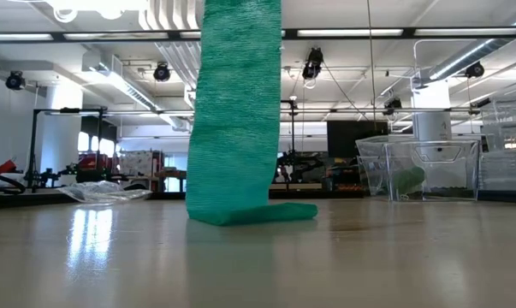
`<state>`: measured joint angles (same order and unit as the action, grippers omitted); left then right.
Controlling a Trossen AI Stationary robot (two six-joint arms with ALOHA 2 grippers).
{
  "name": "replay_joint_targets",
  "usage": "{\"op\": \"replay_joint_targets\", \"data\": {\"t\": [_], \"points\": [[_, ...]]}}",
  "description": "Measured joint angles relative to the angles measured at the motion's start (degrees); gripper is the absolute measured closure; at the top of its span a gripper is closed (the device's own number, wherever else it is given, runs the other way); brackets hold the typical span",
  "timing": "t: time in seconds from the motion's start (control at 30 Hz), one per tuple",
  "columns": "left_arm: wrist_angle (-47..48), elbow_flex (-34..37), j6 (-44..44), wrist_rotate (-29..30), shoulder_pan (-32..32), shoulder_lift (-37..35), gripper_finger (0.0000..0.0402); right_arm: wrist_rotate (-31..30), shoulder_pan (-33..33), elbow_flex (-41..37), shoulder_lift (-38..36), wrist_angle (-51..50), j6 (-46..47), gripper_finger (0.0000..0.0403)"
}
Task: Roll bandage
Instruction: Roll the dark green bandage
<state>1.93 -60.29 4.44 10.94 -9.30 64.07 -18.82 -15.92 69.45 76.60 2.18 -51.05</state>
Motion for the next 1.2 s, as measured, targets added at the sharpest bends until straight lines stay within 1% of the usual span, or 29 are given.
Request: {"op": "replay_joint_targets", "data": {"t": [0.1, 0.2, 0.27, 0.43, 0.47, 0.57, 0.63, 0.7, 0.97, 1.03, 1.13, 1.2], "points": [[0.01, 0.00, 0.74, 0.00, 0.00, 0.20, 0.0401, 0.17, 0.00, 0.00, 0.07, 0.16, -1.00, 0.0296], [0.00, 0.00, 0.83, 0.01, 0.01, 0.20, 0.0401, 0.14, 0.02, 0.03, 0.07, 0.21, -0.91, 0.0300], [-0.02, 0.00, 0.87, 0.00, 0.02, 0.20, 0.0401, 0.17, 0.01, 0.09, 0.07, 0.17, -0.63, 0.0316], [-0.09, 0.00, 0.78, 0.02, 0.04, 0.24, 0.0401, -0.18, 0.02, 0.13, 0.07, 0.20, 0.57, 0.0387], [-0.09, 0.00, 0.48, 0.03, 0.04, 0.29, 0.0401, -0.74, 0.04, 0.15, 0.07, 0.22, 1.13, 0.0394], [-0.09, 0.00, -1.07, 0.28, 0.08, 0.31, 0.0401, -3.15, 0.39, 0.15, 0.09, 0.63, 6.02, 0.0389], [-0.10, 0.00, -2.00, 0.43, 0.09, 0.31, 0.0401, -3.29, 0.98, 0.15, 0.07, 0.69, 10.12, 0.0385], [-0.09, 0.00, -2.46, 0.50, 0.09, 0.31, 0.0401, -3.35, 1.13, 0.17, 0.04, 0.65, 12.32, 0.0383], [-0.07, 0.00, -2.96, 0.24, 0.09, 0.31, 0.0401, -4.00, 1.29, 0.17, 0.13, 0.60, 13.31, 0.0382], [-0.07, 0.00, -3.50, 0.24, 0.07, 0.31, 0.0401, -6.37, 1.29, 0.17, 0.13, 0.66, 13.34, 0.0382], [-0.30, 0.00, -3.74, 0.24, 0.04, 0.29, 0.0401, -11.82, 1.32, 0.17, 0.09, 0.68, 14.16, 0.0383], [-0.35, 0.00, -4.12, 0.24, 0.07, 0.29, 0.0401, -12.82, 1.33, 0.17, 0.07, 0.69, 15.82, 0.0385]]}}
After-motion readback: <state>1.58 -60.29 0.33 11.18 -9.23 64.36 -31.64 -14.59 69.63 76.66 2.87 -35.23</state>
